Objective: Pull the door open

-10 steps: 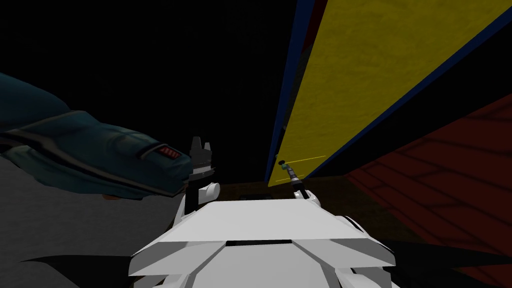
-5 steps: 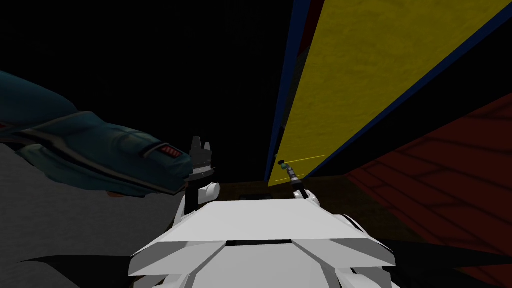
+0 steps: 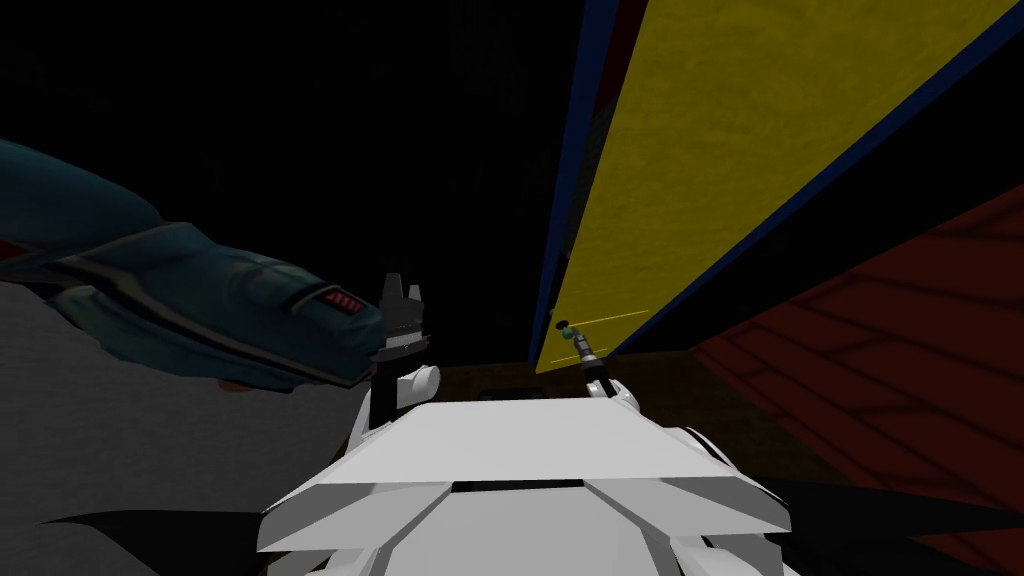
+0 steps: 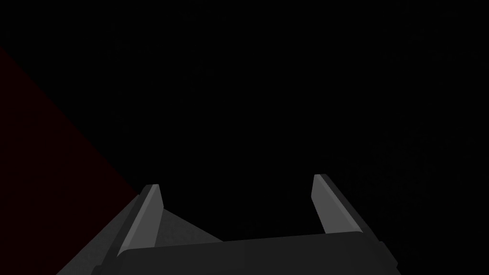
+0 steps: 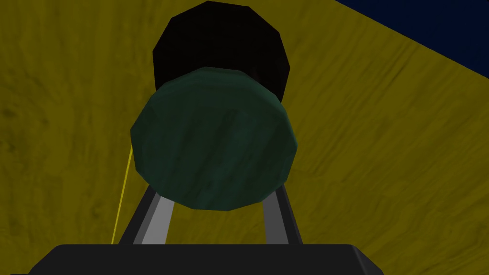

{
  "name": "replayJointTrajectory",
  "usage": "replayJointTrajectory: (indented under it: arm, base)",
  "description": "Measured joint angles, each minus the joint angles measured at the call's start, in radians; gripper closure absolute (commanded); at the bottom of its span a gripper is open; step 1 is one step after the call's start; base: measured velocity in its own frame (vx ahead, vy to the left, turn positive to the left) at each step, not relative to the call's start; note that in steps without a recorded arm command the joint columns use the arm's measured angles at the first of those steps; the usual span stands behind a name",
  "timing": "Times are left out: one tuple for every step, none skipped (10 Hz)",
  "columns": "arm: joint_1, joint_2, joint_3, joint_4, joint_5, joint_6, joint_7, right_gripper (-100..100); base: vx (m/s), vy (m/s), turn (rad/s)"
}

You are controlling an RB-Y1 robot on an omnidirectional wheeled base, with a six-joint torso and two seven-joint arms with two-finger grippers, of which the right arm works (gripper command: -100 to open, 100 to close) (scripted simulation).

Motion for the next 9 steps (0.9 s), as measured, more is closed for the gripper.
replayJointTrajectory:
  arm:
    - [-0.006,0.003,0.000,0.009,0.000,0.000,0.002,100]
    - [-0.002,0.000,0.005,-0.004,-0.007,0.010,-0.017,100]
    - [-0.002,-0.003,0.009,-0.006,-0.010,0.011,-0.037,100]
    - [-0.030,-0.003,0.010,0.044,-0.012,-0.011,-0.043,100]
    - [-0.002,-0.002,0.010,-0.008,-0.012,0.010,-0.043,100]
    - [0.037,-0.001,0.011,-0.084,-0.011,0.049,-0.045,100]
    - [0.020,0.000,0.012,-0.068,-0.011,0.045,-0.046,100]
    - [-0.027,0.001,0.010,0.015,-0.012,0.006,-0.043,100]
    - [-0.023,0.001,0.013,0.019,-0.020,-0.001,-0.057,100]
  base:
    - [-0.018,-0.008,0.039]
    - [-0.035,-0.018,0.025]
    - [-0.026,-0.009,0.000]
    - [0.000,0.000,0.000]
    - [0.010,-0.008,-0.018]
    - [-0.019,0.010,-0.019]
    - [-0.016,0.010,0.011]
    - [-0.010,-0.010,0.018]
    - [-0.009,-0.010,0.019]
